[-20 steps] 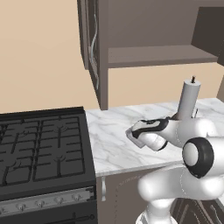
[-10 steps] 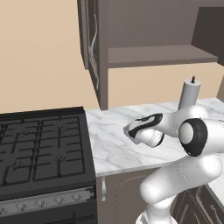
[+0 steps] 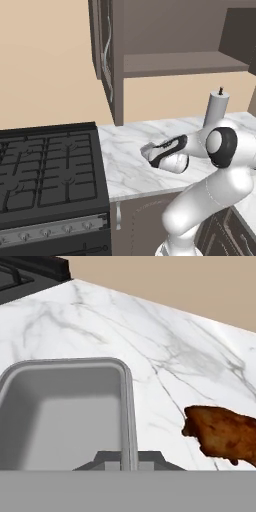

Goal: Retrieve the tupperware from the cabinet, then place the raw meat into the tupperware to avoid contamination.

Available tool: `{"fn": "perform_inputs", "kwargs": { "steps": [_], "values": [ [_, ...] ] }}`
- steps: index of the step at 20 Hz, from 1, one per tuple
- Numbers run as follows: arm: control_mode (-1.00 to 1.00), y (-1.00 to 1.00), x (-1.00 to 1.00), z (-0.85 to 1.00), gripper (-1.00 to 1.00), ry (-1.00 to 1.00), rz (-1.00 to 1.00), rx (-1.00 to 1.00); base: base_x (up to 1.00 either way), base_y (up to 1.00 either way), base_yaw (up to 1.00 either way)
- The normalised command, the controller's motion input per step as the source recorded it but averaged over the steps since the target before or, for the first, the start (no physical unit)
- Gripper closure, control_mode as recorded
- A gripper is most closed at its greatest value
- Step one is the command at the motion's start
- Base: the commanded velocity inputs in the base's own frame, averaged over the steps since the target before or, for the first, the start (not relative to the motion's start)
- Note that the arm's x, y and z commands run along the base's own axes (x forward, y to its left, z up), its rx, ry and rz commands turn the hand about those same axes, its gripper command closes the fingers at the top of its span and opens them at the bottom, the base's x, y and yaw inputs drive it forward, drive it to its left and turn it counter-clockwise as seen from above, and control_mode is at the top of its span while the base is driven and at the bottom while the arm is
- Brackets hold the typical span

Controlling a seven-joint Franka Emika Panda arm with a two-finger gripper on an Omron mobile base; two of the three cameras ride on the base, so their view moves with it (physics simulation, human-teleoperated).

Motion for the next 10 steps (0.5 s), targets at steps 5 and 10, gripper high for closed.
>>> {"fn": "perform_inputs", "kwargs": {
  "steps": [5, 10],
  "values": [
    [-1.00, 0.00, 0.00, 0.00, -1.00, 0.00, 0.00, 0.00, 0.00, 0.00, 0.00],
    [-1.00, 0.00, 0.00, 0.12, -1.00, 0.00, -0.01, 0.01, 0.00, 0.00, 0.00]
  ]
}}
